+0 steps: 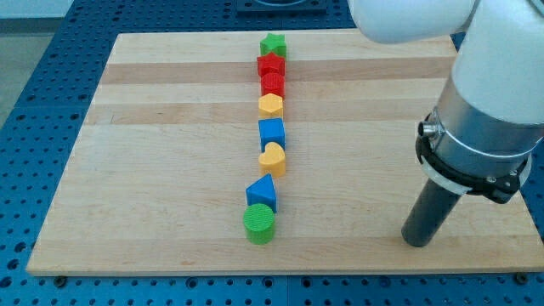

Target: Move your arm towards the up

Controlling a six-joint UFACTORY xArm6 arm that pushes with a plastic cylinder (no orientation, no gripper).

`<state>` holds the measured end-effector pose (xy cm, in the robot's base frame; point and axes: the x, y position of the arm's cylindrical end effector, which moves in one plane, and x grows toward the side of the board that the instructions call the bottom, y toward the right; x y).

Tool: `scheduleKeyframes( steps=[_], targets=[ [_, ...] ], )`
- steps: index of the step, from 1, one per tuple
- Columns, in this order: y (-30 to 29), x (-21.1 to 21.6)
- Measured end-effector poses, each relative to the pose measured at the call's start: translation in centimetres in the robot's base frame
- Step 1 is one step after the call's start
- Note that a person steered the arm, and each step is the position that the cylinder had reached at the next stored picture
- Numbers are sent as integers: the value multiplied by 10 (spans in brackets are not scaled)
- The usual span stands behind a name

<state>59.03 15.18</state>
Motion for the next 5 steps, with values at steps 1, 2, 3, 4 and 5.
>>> scheduleKeyframes(
  steps=[1,2,3,4,5],
  targets=[
    [0,0],
    [-1,5],
    [-26,25],
    [-68,28],
    [-132,28]
  ],
)
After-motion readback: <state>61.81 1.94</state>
